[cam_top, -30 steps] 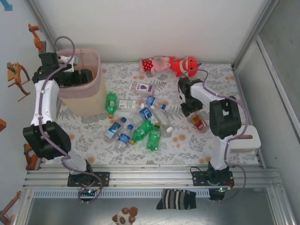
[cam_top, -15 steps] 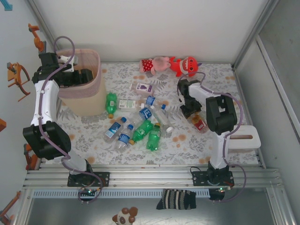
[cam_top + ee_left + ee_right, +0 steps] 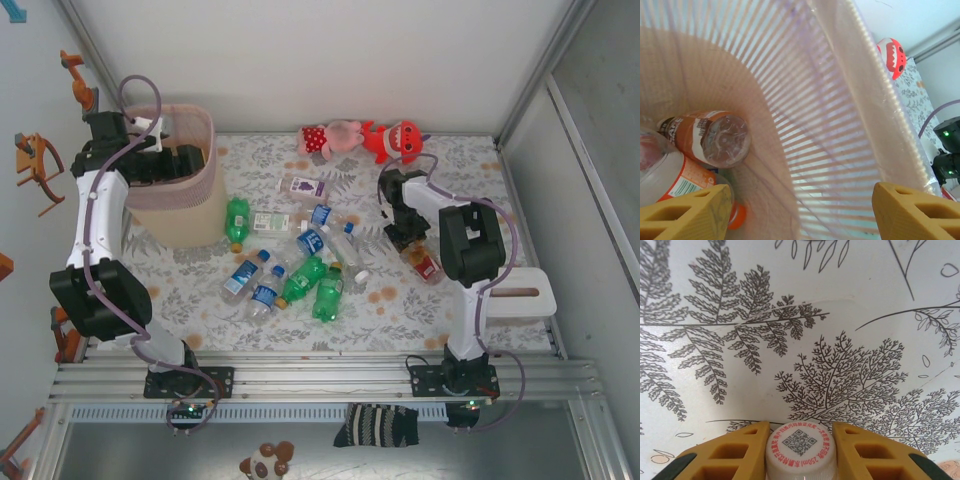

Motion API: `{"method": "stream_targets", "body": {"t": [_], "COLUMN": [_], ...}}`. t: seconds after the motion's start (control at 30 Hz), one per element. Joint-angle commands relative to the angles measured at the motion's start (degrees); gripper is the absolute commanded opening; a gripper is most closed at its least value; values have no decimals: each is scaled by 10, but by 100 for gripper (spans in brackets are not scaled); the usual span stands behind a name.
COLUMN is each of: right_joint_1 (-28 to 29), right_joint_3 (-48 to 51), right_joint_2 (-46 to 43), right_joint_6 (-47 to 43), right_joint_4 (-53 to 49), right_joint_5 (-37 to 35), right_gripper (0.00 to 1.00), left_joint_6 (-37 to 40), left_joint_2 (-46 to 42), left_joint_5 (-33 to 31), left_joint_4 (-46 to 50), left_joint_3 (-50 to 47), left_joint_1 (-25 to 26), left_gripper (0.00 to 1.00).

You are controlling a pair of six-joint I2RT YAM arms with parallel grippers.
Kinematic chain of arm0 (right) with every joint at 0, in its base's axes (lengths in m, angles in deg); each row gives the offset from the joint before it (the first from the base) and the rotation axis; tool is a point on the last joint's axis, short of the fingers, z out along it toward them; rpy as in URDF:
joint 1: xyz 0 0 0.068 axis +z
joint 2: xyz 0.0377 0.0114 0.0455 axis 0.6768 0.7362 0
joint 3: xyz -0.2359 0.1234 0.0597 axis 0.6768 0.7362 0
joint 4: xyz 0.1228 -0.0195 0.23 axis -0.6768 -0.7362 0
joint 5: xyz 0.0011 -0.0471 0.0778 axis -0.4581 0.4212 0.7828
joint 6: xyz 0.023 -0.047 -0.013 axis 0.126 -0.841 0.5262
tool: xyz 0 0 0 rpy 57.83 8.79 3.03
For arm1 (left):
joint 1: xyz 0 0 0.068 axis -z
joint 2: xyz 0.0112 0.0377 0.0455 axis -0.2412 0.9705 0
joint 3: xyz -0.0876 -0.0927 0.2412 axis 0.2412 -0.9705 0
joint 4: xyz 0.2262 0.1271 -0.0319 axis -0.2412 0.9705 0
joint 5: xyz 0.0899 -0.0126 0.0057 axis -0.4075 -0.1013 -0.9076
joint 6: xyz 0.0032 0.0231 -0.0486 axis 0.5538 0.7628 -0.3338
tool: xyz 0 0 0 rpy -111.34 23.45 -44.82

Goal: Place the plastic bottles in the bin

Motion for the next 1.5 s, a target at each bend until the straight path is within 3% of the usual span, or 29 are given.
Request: {"method": "stream_targets", "body": {"t": [0.0, 0.37, 0.7, 0.93, 1.1, 1.27, 1.47], "right_joint_1": [-4, -4, -3, -1, 3, 7, 13], "right_joint_3": [4, 21, 31, 32, 22, 18, 4], "right_joint_2": [-18, -52, -160, -239, -295, -354, -388], "right_joint_6": [-1, 7, 35, 55, 73, 90, 93], "right_joint_4": [-12, -11, -6, -4, -5, 22, 26], "right_joint_5": [8, 21, 58, 86, 106, 151, 166], "right_gripper": [31, 18, 16, 16, 15, 15, 15], "left_joint_6": [18, 44, 29, 11, -11, -23, -47], "left_joint_2": [-17, -36, -92, -117, -121, -164, -218], "left_joint_5": [36, 54, 40, -74, -151, -221, -243], "left_joint_4": [-3, 5, -28, -15, 29, 59, 94], "left_joint_3": [-7, -8, -9, 23, 50, 30, -4], "left_joint_1": [16, 28, 23, 71, 84, 79, 27], "left_gripper": [73, 72, 72, 73, 68, 67, 65]}}
